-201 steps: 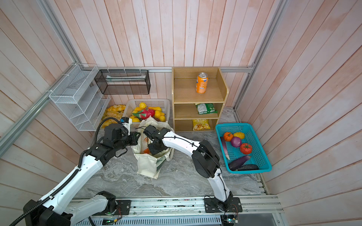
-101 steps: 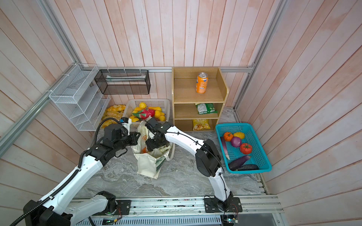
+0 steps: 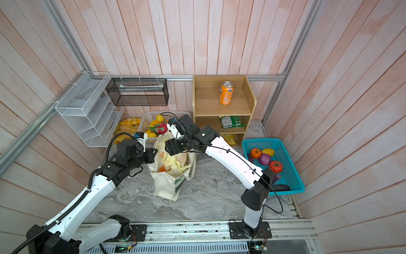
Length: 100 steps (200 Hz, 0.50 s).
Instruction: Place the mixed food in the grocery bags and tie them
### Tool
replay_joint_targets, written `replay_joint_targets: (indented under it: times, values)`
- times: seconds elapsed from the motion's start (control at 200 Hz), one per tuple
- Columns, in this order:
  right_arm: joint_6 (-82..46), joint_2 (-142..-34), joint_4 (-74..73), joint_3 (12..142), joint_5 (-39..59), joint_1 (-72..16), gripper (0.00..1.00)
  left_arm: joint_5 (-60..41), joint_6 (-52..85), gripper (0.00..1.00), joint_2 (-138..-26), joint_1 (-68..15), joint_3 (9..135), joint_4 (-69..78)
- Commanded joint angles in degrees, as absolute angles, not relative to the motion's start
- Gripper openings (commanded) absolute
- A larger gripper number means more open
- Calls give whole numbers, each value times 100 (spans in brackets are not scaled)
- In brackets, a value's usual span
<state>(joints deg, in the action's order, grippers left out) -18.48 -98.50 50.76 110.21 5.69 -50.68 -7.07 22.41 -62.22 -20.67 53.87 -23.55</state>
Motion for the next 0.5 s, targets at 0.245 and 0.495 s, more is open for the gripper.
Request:
replay_joint_targets:
  times: [0.245, 0.495]
  values:
    - [-2880, -7720, 3886, 7708, 29, -4372, 79, -762, 2215, 0, -6185, -2039, 5349, -2172]
    - [-2892, -8552, 2934, 7983, 1351, -4307, 21, -1234, 2284, 0, -6327, -2039, 5326, -1823]
